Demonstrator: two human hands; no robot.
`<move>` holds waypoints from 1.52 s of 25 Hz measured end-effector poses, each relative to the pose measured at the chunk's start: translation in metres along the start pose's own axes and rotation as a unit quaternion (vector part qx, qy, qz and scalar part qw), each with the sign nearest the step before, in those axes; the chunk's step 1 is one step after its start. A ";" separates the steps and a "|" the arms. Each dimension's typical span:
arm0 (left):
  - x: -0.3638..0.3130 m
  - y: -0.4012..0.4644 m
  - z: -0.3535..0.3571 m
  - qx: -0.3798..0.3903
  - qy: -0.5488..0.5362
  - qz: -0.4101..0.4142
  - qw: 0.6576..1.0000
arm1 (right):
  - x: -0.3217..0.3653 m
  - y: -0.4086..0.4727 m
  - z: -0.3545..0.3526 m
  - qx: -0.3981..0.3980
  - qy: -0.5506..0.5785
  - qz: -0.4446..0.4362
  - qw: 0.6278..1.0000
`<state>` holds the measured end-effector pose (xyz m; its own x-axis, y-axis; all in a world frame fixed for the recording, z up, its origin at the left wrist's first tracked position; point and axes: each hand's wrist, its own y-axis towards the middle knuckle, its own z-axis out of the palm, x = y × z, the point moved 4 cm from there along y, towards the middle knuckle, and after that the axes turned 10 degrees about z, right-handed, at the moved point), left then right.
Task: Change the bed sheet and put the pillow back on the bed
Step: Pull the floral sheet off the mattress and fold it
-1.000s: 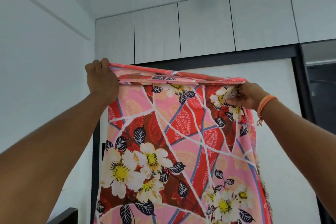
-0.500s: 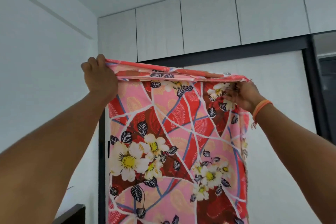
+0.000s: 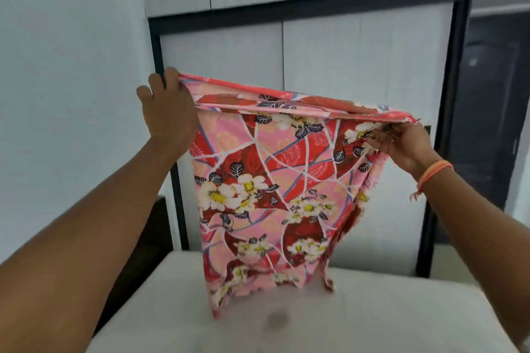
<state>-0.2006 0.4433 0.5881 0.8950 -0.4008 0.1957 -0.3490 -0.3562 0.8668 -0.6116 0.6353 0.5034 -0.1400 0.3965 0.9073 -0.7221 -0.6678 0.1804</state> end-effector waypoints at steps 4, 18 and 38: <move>-0.009 -0.128 -0.028 0.065 -0.031 -0.015 0.997 | -0.072 -0.112 -0.055 -0.038 -0.009 0.043 0.998; -0.083 -0.488 -0.152 0.334 0.107 0.033 0.936 | -0.233 -0.369 -0.266 -0.064 -0.198 0.266 0.941; -0.118 -0.464 0.043 0.466 0.099 0.035 0.879 | -0.334 -0.197 -0.253 -0.099 -0.317 0.348 0.877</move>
<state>-0.1565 0.6199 0.1435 0.8607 -0.3283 0.3892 -0.3994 -0.9094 0.1159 -0.5940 0.7943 0.0686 -0.2346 -0.5347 0.8119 -0.7240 -0.4612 -0.5130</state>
